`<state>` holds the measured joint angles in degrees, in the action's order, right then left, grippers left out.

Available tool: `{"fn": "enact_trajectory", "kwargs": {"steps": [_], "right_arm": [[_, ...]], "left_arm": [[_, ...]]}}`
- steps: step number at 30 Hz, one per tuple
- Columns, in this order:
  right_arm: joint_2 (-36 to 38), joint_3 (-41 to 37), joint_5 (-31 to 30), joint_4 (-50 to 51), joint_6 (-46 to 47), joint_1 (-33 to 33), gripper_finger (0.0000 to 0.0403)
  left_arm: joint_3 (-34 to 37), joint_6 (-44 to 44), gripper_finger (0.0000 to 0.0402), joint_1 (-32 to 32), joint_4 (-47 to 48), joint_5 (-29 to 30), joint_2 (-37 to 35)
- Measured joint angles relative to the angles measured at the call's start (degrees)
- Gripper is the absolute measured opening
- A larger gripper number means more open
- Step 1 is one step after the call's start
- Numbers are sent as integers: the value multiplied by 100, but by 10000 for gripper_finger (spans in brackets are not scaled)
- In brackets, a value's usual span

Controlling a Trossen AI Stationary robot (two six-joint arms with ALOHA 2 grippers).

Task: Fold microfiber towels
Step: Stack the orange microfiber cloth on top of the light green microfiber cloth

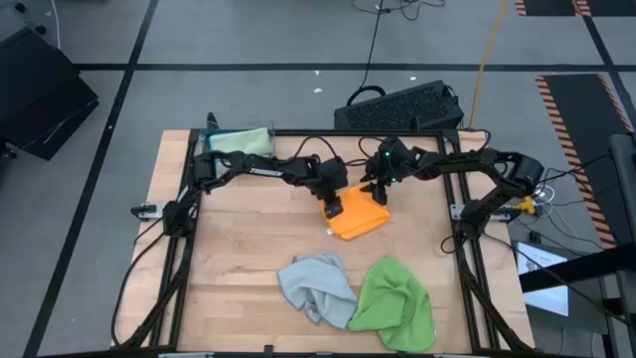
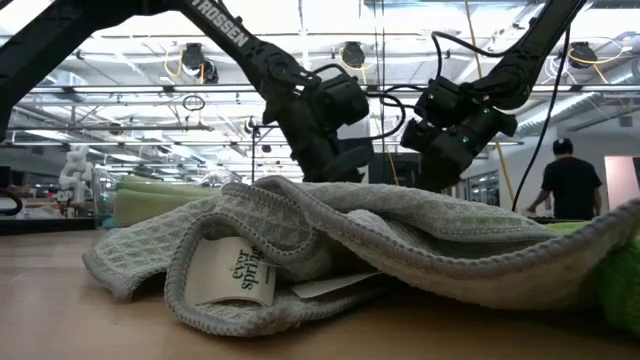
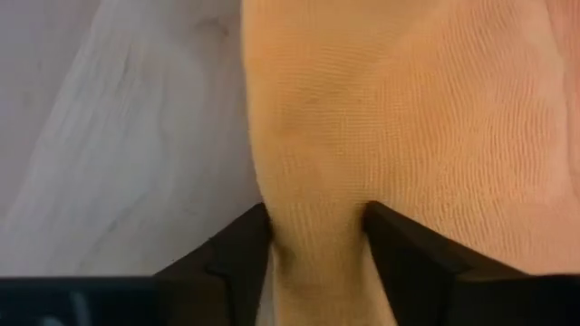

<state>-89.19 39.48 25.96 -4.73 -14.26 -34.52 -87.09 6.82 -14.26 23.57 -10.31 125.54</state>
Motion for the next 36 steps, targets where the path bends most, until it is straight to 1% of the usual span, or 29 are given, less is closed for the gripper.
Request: {"fn": "enact_trajectory", "kwargs": {"steps": [3,7,8,9,12,16,18,21,22,26,27,32,36], "right_arm": [[0,0,-197,-46,-135,63,165],[1,0,-177,-62,-150,222,165],[4,0,-176,-65,-152,262,167],[4,0,-186,-66,-163,297,171],[19,-2,-349,-129,-162,377,190],[252,-2,-663,-136,-346,428,230],[393,-2,-638,-157,-383,427,249],[433,17,-589,-270,-277,327,271],[418,15,-467,-235,-230,264,275],[258,9,367,-119,-85,71,275],[222,9,454,-143,-107,57,271],[109,9,577,-170,-398,55,250],[87,11,627,-186,-532,54,228]], "left_arm": [[-2,-663,124,114,30,255,74],[3,-1566,28,284,-32,433,17],[14,-1755,17,304,17,450,-34],[25,-1911,14,322,66,536,-86],[51,-2345,20,399,274,1050,-265],[35,-2860,9,498,422,1657,-573],[33,-2967,8,550,407,1909,-647],[33,-3245,17,616,431,2066,-645],[33,-3350,17,643,438,2128,-645],[33,-3413,8,745,376,2420,-647],[33,-3382,7,772,364,2517,-647],[33,-3594,17,944,328,3118,-647],[33,-3646,9,1054,279,3166,-651]]}}
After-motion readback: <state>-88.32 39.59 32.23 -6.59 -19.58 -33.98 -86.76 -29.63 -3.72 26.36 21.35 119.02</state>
